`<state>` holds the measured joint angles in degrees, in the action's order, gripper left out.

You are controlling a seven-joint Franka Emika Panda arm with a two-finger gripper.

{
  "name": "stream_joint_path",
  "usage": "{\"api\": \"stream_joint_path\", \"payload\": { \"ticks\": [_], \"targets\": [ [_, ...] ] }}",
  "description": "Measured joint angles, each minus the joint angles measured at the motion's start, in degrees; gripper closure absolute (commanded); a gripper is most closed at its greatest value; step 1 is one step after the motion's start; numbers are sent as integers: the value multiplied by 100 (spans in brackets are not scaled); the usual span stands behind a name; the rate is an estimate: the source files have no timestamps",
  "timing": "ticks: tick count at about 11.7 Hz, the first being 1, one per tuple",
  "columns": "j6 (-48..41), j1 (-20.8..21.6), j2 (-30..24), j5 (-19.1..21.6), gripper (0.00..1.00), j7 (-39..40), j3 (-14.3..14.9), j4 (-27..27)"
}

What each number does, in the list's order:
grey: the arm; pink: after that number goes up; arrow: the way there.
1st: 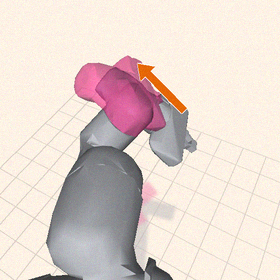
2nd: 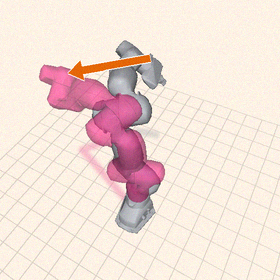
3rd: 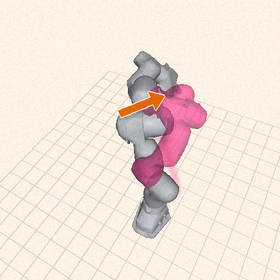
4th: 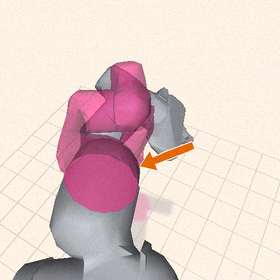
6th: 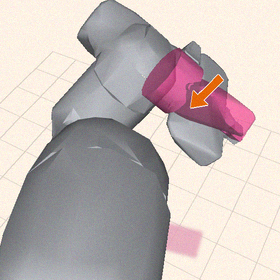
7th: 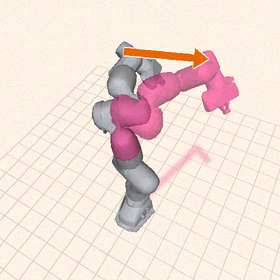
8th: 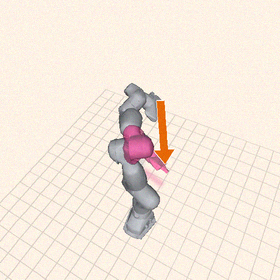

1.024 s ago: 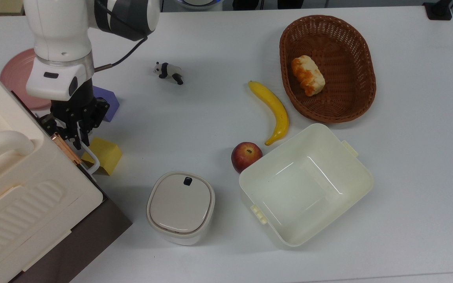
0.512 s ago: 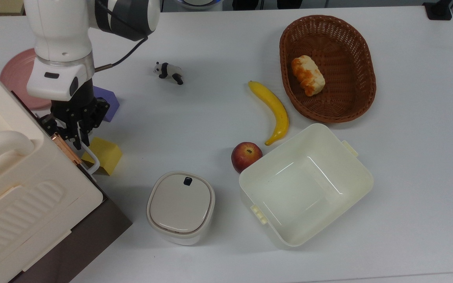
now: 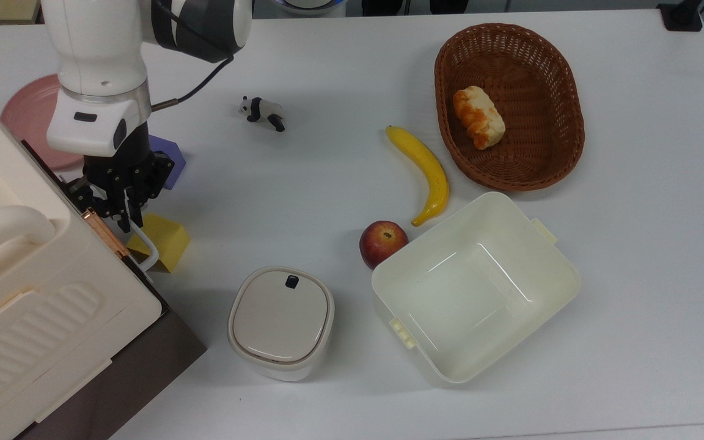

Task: Slide open the drawer
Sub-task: 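Close the gripper on the drawer's white handle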

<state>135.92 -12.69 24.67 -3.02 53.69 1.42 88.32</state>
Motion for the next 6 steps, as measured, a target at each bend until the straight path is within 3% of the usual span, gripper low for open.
{"api": "stream_joint_path", "payload": {
  "ticks": [2, 6],
  "targets": [
    [0, 0, -25, 0, 98, 0, -16, 31],
    [0, 0, -34, -1, 98, 17, -21, 44]
  ]
}}
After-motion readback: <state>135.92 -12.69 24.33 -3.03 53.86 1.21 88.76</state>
